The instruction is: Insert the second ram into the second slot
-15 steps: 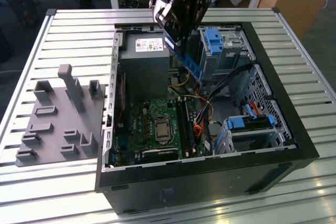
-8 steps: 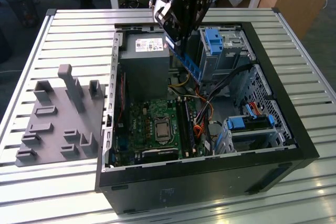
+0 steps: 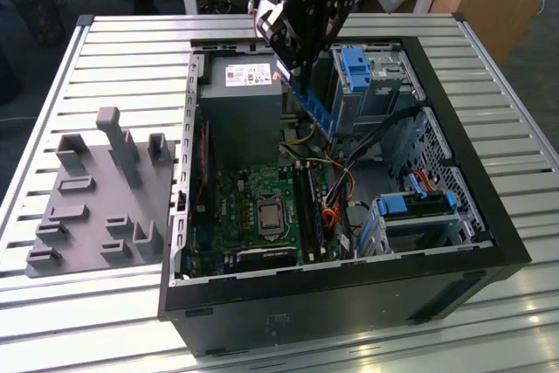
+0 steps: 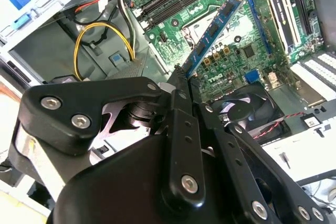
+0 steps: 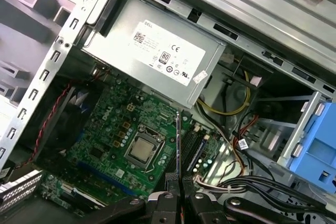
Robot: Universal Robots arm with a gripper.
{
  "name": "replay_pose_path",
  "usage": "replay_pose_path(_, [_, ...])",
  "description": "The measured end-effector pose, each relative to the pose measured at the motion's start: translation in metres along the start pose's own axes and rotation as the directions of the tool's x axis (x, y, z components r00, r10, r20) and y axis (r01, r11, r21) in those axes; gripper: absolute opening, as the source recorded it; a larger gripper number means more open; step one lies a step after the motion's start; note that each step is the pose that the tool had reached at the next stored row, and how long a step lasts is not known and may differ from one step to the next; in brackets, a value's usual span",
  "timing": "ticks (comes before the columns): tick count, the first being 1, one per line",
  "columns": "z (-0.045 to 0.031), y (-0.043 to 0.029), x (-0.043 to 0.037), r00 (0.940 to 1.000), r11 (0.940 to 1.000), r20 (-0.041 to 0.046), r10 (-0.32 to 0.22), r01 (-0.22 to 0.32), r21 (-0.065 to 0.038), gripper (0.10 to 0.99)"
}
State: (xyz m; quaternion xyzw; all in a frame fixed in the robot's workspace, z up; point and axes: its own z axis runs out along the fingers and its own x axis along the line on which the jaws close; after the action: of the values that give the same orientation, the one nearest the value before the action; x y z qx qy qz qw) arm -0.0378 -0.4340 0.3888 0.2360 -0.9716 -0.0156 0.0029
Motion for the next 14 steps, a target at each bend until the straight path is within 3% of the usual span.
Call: replay_pose_path(14, [0.0000,0.0000,0.0000,0.9981,0.9981,0.0019,0.061,-0.061,0.000,0.137])
